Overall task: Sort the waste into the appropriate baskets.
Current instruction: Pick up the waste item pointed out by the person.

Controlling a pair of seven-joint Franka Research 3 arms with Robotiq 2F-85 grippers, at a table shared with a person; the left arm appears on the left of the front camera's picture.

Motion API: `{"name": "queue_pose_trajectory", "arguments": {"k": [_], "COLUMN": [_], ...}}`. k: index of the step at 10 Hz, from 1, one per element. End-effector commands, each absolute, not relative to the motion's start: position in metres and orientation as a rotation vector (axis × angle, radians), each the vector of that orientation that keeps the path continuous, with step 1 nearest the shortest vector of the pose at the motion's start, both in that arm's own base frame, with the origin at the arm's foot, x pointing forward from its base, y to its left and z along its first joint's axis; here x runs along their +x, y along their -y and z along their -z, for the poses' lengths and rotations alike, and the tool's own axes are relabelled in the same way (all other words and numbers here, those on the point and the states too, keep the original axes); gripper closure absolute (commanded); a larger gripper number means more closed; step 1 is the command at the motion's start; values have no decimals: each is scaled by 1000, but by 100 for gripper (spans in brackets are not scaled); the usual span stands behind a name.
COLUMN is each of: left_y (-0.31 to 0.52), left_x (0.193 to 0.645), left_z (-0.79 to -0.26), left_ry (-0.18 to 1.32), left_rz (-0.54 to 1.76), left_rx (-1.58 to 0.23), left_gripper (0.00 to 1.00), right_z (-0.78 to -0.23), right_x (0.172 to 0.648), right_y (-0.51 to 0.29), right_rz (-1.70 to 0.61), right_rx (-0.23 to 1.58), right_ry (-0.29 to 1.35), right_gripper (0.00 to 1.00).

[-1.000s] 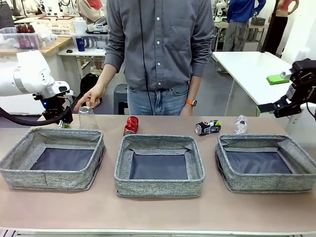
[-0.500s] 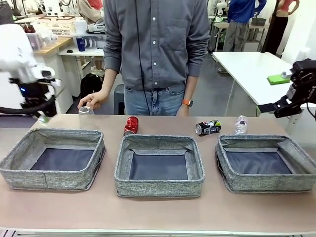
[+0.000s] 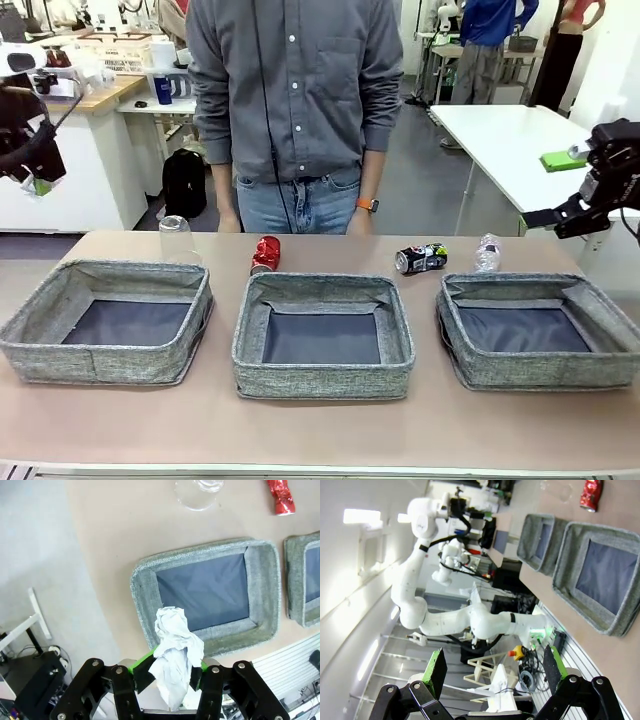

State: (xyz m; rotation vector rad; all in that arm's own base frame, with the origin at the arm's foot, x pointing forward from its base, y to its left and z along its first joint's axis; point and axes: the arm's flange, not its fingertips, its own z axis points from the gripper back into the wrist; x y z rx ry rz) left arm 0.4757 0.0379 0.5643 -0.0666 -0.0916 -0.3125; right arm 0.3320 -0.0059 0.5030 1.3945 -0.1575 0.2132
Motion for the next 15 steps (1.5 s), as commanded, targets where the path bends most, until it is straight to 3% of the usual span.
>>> {"name": "queue_pose_trajectory", "arguments": {"k": [1, 2, 3, 4, 6, 11, 15], "left_y": [-42, -42, -38, -8, 100, 286, 367], "left_x": [487, 487, 480, 476, 475, 503, 526], "left_z": [-543, -543, -556, -567, -644, -730, -772], "left_ry": [42, 42, 74, 90, 98, 1, 32], "left_rz": [304, 304, 313, 221, 67, 179, 56], "left_rx": [-63, -63, -70, -92, -173, -76, -5], "left_gripper": [100, 100, 89, 89, 89, 89, 89], "right_z": [-505, -505, -505, -505, -505, -505, -505], "right_x": [335, 335, 335, 335, 335, 335, 335], "right_y": [4, 4, 4, 4, 4, 4, 4], "right_rz": [-234, -234, -234, -234, -234, -234, -234], "right_rx": [1413, 1413, 1413, 1413, 1413, 1413, 1413], "right_ry": [184, 184, 184, 184, 184, 184, 184], "right_gripper": [0, 0, 0, 0, 0, 0, 0]}}
